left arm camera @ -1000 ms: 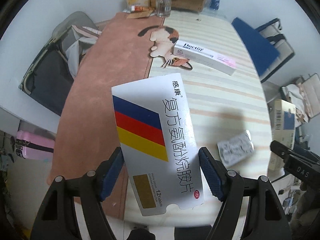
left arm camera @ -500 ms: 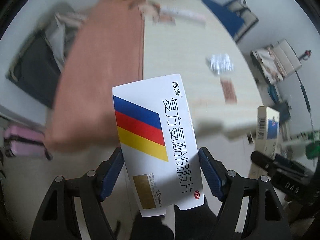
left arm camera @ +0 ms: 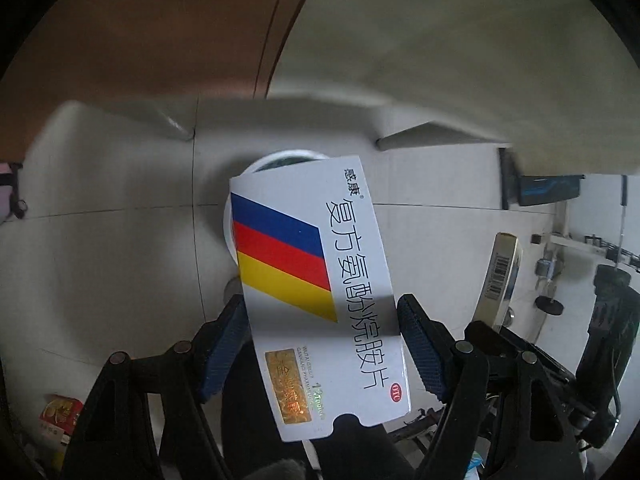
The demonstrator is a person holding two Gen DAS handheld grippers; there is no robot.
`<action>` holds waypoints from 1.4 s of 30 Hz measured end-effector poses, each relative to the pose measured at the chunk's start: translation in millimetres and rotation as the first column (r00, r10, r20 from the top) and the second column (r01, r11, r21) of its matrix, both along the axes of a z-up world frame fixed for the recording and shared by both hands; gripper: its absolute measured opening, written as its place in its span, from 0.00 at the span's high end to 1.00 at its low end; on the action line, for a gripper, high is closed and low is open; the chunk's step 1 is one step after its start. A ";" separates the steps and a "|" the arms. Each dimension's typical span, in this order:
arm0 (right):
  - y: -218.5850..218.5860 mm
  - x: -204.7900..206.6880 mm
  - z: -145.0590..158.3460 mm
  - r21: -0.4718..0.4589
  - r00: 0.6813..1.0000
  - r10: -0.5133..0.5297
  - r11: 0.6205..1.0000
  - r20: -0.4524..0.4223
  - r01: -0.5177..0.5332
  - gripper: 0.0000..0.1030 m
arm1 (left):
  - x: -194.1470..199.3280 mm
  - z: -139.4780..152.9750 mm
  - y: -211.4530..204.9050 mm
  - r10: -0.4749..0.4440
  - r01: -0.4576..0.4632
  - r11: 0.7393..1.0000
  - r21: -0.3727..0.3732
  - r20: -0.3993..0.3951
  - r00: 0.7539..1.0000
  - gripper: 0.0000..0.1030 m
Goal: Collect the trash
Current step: 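Carry both medicine boxes down to the white bin and release them inside, then raise both tools from the bin back toward the table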
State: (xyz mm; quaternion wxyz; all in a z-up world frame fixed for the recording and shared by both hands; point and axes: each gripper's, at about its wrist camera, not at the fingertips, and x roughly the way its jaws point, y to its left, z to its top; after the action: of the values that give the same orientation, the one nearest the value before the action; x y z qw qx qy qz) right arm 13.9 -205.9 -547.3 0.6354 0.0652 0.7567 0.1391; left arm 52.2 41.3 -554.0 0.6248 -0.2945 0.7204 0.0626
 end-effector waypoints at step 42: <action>12.9 -29.7 69.5 -0.209 0.960 0.240 0.955 0.141 -0.208 0.02 | -83.6 89.7 -42.9 -0.012 0.001 0.951 0.309 0.031 0.999 0.02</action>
State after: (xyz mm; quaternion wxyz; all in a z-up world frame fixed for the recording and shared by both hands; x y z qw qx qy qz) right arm -15.7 -193.0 -477.9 0.6792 -0.0948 0.7138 0.1418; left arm -31.4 -1.6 -464.3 0.6750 -0.1917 0.6925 0.1677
